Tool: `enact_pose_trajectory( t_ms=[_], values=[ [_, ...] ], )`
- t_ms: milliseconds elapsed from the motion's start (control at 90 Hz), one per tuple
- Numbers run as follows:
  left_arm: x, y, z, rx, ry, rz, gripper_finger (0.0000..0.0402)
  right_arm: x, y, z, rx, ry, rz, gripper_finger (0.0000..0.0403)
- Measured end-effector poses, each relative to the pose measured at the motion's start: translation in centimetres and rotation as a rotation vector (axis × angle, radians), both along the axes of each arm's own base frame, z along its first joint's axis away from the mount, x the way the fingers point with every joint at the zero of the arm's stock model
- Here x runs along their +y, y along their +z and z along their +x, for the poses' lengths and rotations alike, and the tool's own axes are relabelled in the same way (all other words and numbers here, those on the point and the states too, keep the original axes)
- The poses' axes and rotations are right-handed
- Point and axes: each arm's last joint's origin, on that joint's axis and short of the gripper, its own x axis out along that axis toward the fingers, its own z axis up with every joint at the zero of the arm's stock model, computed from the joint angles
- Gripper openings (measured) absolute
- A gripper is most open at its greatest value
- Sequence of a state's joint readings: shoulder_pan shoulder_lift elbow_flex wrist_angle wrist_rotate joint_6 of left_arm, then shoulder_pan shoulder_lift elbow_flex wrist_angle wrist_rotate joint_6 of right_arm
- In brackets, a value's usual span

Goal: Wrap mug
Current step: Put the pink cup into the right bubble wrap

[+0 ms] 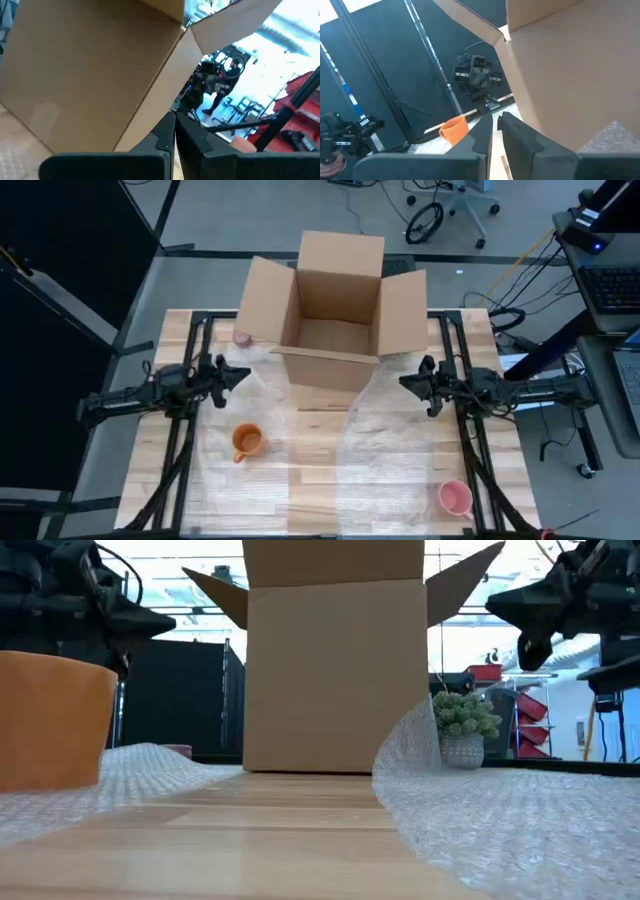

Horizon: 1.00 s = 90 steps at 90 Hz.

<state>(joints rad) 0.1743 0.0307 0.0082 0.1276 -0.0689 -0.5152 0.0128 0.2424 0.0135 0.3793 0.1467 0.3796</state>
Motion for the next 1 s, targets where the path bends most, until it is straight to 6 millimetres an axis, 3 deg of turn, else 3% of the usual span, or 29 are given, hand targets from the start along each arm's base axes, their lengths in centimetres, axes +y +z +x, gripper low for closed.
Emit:
enact_pose_trajectory(
  t_ms=[311,1000],
  values=[
    [0.05,0.0,-0.01,0.03,0.026,0.123,0.0,-0.06,-0.46,0.07,0.057,-0.028,-0.058,0.0027],
    [0.05,-0.16,0.0,0.047,0.024,0.12,0.0,-0.1,-0.85,0.09,0.101,-0.045,-0.076,0.0027]
  ],
)
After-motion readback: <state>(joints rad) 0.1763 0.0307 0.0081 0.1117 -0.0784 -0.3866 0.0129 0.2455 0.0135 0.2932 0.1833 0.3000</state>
